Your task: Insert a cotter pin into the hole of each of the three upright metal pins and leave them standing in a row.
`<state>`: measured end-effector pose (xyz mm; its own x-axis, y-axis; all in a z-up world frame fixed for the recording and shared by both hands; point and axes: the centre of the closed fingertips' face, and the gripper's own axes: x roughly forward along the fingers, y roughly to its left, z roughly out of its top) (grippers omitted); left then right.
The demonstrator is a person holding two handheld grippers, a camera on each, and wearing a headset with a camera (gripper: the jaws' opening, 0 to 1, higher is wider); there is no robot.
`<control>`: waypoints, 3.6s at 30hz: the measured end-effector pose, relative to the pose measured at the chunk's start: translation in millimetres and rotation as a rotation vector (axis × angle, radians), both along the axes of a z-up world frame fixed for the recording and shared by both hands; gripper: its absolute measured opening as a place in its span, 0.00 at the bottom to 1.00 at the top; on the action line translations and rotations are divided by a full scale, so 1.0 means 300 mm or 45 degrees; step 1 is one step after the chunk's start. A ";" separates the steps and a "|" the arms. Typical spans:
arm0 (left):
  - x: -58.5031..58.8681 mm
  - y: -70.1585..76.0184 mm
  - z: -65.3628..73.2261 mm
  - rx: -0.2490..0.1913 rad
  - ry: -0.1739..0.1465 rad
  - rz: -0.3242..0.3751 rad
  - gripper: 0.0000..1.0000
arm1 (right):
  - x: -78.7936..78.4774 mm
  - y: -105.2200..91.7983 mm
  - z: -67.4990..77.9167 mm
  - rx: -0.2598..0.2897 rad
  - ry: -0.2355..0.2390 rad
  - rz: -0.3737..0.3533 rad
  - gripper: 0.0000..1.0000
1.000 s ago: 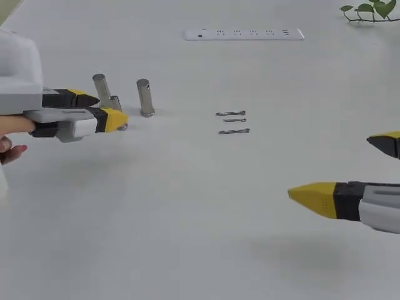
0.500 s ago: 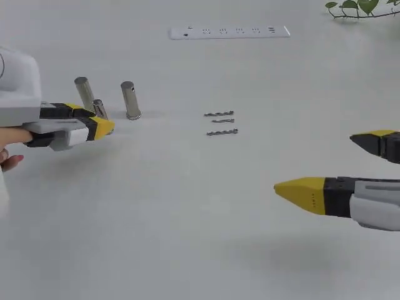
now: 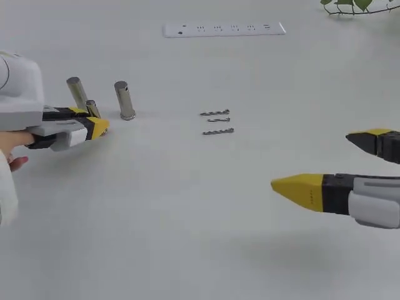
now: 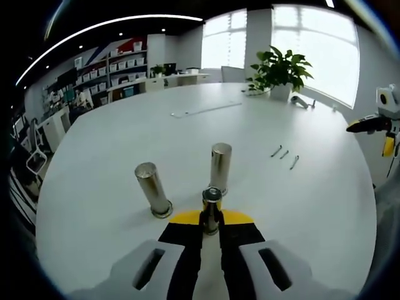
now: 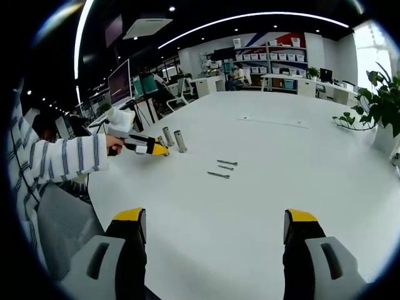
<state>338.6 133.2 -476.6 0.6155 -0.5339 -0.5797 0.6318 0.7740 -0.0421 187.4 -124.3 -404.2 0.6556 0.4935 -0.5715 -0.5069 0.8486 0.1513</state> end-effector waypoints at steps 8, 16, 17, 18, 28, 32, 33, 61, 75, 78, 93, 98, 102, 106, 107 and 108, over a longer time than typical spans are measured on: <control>0.006 0.011 -0.003 0.046 -0.021 -0.010 0.05 | 0.004 -0.010 0.001 0.007 -0.004 -0.008 0.89; -0.034 -0.002 0.035 0.034 -0.034 -0.019 0.05 | 0.005 -0.014 0.004 0.016 -0.019 -0.023 0.89; -0.035 -0.003 0.045 0.015 -0.030 -0.004 0.05 | 0.003 -0.014 0.004 0.012 -0.020 -0.022 0.89; -0.038 -0.003 0.058 -0.008 -0.028 0.018 0.05 | 0.002 -0.014 0.004 0.009 -0.021 -0.021 0.89; -0.132 -0.013 0.088 0.033 -0.002 0.023 0.05 | -0.003 -0.013 0.010 -0.007 -0.054 0.002 0.89; -0.179 -0.040 0.102 0.034 0.009 -0.003 0.05 | 0.002 -0.018 0.008 0.029 -0.041 -0.022 0.92; -0.188 -0.045 0.108 0.025 0.009 -0.003 0.05 | 0.001 -0.017 0.007 0.034 -0.042 -0.023 0.92; -0.340 -0.194 0.103 -0.147 0.091 0.120 0.05 | -0.009 0.015 -0.008 0.086 -0.020 0.017 0.92; -0.340 -0.203 0.029 -0.045 0.097 0.087 0.05 | -0.004 0.020 -0.011 0.074 -0.010 0.046 0.90; -0.344 -0.212 0.020 -0.040 0.095 0.063 0.05 | -0.004 0.024 -0.013 0.072 -0.008 0.050 0.90; -0.351 -0.223 0.001 0.007 0.058 0.022 0.05 | -0.009 0.033 -0.021 0.056 0.007 0.066 0.89; -0.349 -0.229 0.001 0.007 0.036 0.019 0.05 | -0.011 0.039 -0.021 0.053 0.008 0.076 0.89; -0.349 -0.233 0.003 -0.008 0.016 0.031 0.05 | -0.010 0.043 -0.019 0.053 0.008 0.078 0.89; -0.351 -0.236 0.003 -0.027 0.026 0.039 0.06 | -0.011 0.044 -0.020 0.047 0.009 0.082 0.89; -0.351 -0.237 0.003 -0.027 0.026 0.040 0.06 | -0.012 0.045 -0.020 0.046 0.010 0.083 0.89; -0.351 -0.237 0.003 -0.028 0.027 0.042 0.06 | -0.012 0.045 -0.020 0.046 0.010 0.083 0.89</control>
